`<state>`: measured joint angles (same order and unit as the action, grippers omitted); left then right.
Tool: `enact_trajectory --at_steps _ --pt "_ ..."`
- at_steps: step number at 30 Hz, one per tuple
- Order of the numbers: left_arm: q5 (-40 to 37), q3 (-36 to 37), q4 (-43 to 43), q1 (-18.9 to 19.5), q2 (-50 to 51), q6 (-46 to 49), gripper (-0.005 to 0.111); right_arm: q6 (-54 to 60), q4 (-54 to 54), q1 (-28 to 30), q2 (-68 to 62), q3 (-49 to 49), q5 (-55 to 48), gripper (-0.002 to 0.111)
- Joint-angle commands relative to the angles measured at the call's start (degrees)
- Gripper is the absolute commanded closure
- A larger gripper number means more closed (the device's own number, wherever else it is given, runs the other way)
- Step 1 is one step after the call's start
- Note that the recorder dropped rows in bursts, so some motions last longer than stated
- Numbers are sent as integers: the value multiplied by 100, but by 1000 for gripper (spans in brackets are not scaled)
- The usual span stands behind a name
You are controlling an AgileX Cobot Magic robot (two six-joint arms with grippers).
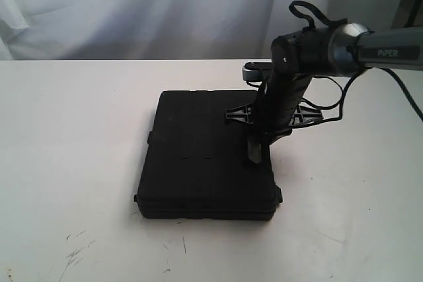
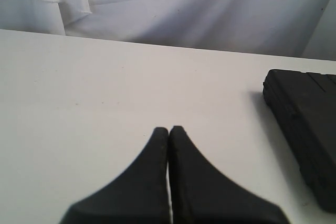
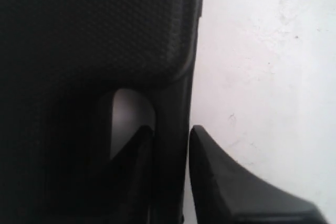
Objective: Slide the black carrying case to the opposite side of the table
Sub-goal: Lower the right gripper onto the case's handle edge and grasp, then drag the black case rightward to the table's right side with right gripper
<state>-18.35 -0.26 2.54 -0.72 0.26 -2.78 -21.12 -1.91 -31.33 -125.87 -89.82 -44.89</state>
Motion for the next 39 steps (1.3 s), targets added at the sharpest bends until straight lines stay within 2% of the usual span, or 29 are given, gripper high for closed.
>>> enact_trajectory --at_steps 1,11,20,29,39 --pt "61 26 28 4 -26 3 107 -9 -175 7 28 -52 -202 106" --pt "61 26 28 4 -26 3 107 382 -335 488 64 -52 -1030 108" --pt "61 26 28 4 -26 3 107 394 -914 863 135 -31 -1493 108" --pt "61 26 28 4 -26 3 107 440 -1083 1299 262 19 -1681 108" --pt "61 26 28 4 -26 3 107 477 -1320 1754 262 428 -1410 108"
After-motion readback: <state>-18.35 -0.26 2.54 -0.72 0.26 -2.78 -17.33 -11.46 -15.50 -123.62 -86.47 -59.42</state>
